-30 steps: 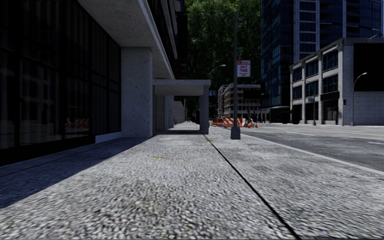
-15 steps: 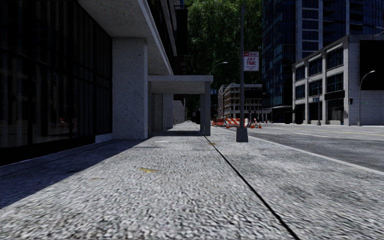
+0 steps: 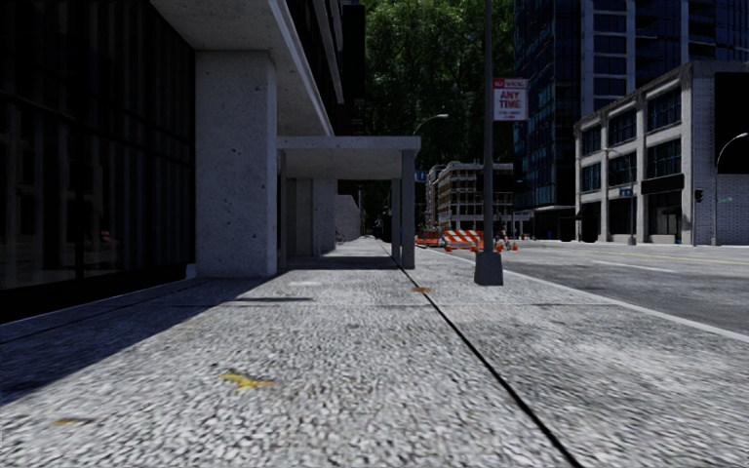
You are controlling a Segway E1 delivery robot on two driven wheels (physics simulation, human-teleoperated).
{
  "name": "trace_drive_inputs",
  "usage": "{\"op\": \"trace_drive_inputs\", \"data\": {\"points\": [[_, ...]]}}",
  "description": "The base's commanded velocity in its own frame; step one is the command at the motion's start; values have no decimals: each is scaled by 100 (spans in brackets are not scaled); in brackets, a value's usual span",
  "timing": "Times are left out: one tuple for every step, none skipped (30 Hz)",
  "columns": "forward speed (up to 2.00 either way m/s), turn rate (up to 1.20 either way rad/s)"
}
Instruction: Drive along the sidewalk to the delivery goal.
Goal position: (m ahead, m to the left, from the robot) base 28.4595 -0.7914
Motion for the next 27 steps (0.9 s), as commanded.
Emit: {"op": "trace_drive_inputs", "data": {"points": [[200, 0], [200, 0], [200, 0], [200, 0], [200, 0], [200, 0], [200, 0], [200, 0], [200, 0], [200, 0], [200, 0], [200, 0], [200, 0], [200, 0], [200, 0], [200, 0], [200, 0], [200, 0], [200, 0], [200, 0], [200, 0], [200, 0], [200, 0], [200, 0], [200, 0], [200, 0], [200, 0]]}}
